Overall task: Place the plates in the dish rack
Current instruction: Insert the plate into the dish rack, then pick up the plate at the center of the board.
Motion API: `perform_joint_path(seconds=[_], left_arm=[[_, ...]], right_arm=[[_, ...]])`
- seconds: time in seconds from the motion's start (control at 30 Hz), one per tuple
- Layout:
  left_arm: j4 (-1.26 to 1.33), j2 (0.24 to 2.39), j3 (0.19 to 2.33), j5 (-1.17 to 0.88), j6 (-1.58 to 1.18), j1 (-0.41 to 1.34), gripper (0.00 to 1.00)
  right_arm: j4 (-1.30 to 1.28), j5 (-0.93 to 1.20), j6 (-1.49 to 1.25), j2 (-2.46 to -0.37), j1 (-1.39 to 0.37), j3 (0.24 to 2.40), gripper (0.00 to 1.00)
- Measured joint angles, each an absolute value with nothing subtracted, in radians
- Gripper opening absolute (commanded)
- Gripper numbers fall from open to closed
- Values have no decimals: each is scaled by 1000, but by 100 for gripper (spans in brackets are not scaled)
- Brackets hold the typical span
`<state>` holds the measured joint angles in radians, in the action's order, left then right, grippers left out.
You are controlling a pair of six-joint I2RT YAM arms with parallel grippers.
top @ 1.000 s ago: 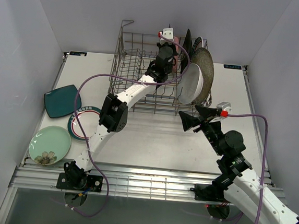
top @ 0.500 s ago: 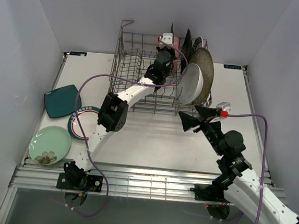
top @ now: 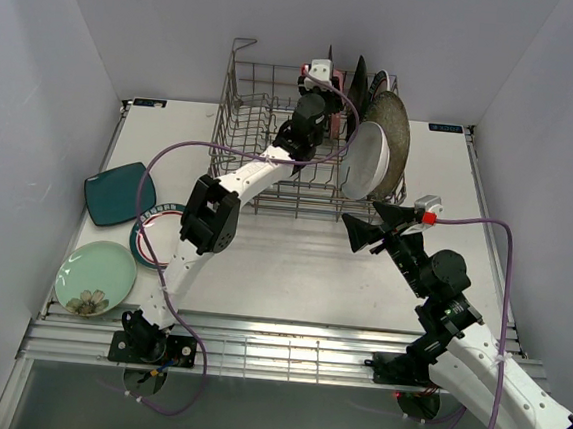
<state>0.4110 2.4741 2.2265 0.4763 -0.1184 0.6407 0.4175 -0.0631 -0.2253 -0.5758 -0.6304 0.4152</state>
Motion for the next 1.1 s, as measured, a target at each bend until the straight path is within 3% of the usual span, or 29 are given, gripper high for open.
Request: perform_joint_path(seconds=[0.13, 0.4, 0.63, 1.1], left_arm=[[411, 2443, 2202, 466, -116, 644, 77], [411, 2389, 2156, 455, -104, 656, 85], [413, 2212, 1921, 456, -56, 659, 97], [470, 1685, 1406, 428, 91, 656, 98]], right_arm=[[418, -62, -226, -576, -630, 415, 90], [418, -57, -226, -577, -630, 415, 90], [418, -56, -228, -578, -630, 415, 90], [421, -42, -229, -578, -630, 415, 90]])
